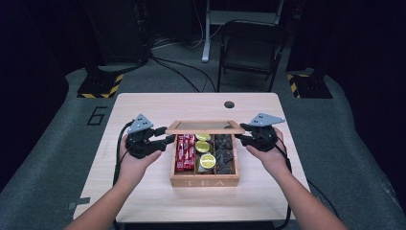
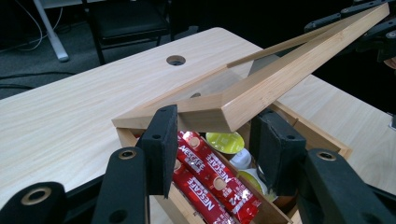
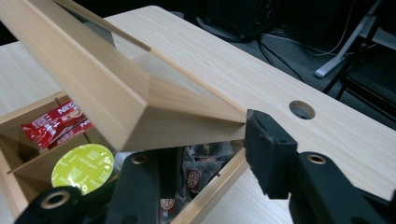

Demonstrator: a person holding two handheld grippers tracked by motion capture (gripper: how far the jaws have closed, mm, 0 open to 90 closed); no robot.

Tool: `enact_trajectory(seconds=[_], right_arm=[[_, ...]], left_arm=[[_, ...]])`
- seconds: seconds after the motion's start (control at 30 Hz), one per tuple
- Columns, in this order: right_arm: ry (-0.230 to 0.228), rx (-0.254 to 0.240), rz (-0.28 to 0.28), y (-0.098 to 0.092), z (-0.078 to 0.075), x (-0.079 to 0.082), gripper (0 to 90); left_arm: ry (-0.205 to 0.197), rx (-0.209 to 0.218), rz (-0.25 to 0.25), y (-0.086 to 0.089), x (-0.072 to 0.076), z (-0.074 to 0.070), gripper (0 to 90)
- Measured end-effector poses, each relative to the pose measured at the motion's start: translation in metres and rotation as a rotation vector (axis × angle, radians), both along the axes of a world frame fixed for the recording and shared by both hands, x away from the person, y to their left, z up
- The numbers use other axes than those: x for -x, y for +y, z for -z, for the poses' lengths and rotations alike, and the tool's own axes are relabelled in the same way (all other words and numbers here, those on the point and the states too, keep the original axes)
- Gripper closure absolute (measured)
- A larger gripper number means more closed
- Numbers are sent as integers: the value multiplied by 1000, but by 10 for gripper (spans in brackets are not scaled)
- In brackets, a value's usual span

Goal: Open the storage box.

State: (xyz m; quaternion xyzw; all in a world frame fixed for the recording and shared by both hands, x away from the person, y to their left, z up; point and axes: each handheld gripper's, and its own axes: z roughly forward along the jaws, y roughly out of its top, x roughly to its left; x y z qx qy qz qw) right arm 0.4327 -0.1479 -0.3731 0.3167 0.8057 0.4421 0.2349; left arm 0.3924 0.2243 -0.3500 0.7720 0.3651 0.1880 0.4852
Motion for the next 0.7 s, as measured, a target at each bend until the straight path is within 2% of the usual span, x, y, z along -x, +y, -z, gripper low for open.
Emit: enact_trajectory(seconds=[0.23, 0.4, 0.7], right_arm=[[-1, -7, 3, 0, -2, -3, 591], [9, -14, 2, 0, -3, -5, 591], [4, -17, 8, 0, -7, -10, 594]], left_arm=[[2, 22, -4, 1, -4, -1, 523], [-11, 7, -18, -1, -9, 3, 513], [-9, -13, -50, -4, -26, 14, 506]])
